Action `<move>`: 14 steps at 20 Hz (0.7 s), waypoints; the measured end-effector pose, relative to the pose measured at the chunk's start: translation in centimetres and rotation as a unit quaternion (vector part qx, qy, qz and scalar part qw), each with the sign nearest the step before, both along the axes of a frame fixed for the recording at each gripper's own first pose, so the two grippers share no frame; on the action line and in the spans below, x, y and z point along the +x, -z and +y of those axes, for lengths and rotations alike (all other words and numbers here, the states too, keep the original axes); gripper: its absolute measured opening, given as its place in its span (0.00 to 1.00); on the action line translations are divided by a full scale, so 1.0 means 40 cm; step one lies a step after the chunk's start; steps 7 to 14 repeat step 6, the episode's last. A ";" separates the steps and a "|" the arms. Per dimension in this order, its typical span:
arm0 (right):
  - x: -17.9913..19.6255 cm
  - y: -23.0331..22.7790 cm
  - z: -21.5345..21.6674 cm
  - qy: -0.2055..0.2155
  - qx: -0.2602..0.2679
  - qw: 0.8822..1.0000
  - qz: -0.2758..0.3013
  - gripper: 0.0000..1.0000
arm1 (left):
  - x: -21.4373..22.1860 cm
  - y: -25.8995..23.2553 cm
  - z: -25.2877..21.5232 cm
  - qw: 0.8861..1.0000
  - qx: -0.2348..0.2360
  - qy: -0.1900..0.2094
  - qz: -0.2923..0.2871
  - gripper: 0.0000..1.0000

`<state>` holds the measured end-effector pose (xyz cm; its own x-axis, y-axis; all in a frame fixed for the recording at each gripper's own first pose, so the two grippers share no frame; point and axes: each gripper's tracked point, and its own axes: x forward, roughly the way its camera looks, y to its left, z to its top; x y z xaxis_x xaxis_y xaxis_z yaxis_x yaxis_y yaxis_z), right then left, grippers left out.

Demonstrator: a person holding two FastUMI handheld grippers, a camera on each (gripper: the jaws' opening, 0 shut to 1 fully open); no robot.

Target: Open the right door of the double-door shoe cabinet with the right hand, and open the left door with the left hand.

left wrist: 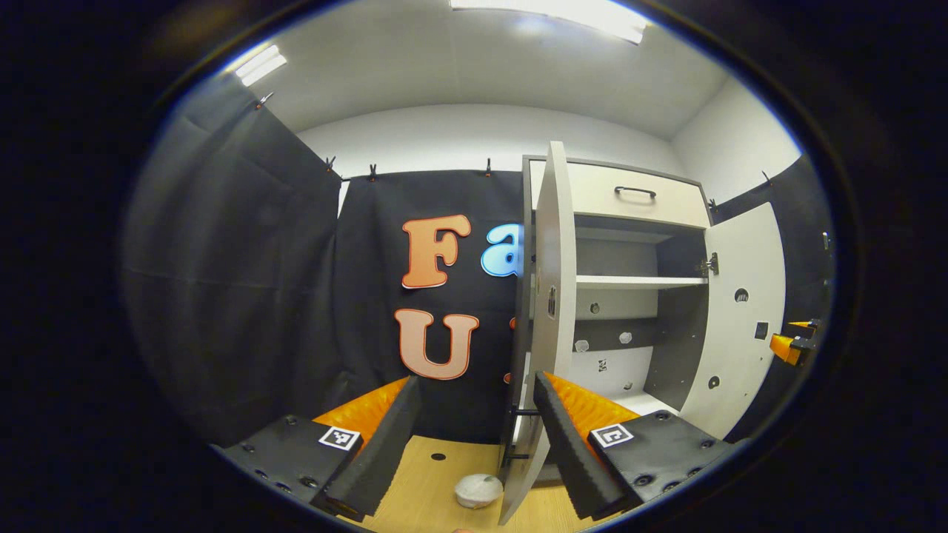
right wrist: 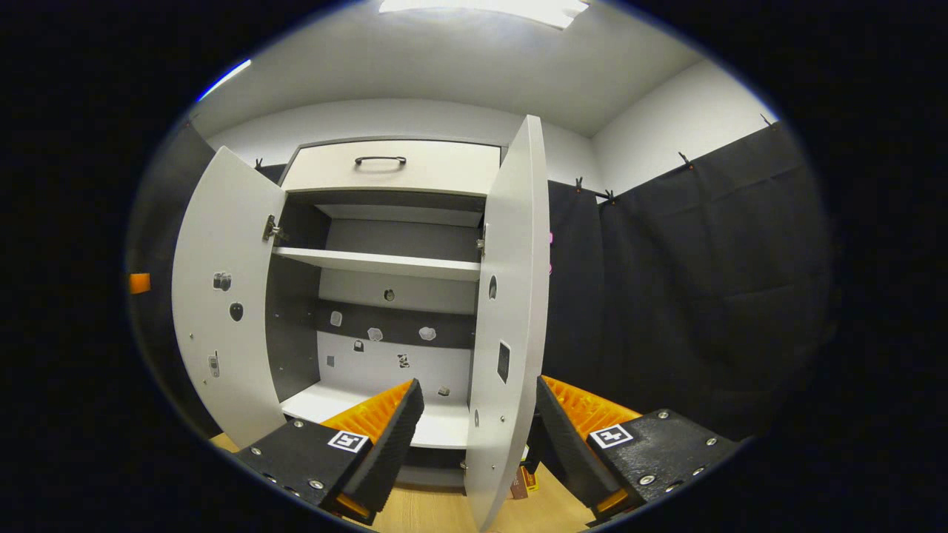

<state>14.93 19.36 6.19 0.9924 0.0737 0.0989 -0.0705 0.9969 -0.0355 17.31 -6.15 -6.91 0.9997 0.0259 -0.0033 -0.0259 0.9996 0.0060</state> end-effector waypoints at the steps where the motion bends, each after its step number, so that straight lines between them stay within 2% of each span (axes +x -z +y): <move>1: -0.006 -0.015 -0.002 0.000 -0.002 1.000 -0.005 0.93 | 0.000 -0.008 0.009 1.000 0.005 -0.006 -0.005 0.99; 3: -0.022 -0.041 -0.005 -0.001 -0.006 1.000 -0.015 0.93 | -0.010 -0.018 0.023 1.000 0.009 -0.017 -0.016 0.96; 4: -0.024 -0.051 -0.006 0.000 -0.007 1.000 -0.019 0.88 | -0.007 -0.024 0.025 1.000 0.010 -0.019 -0.021 0.96; 5: -0.029 -0.057 -0.010 0.001 -0.008 1.000 -0.023 0.93 | -0.007 -0.029 0.028 0.999 0.012 -0.020 -0.025 0.96; 14: -0.034 -0.067 -0.009 0.001 -0.008 1.000 -0.026 0.93 | -0.007 -0.034 0.028 0.999 0.014 -0.022 -0.029 0.96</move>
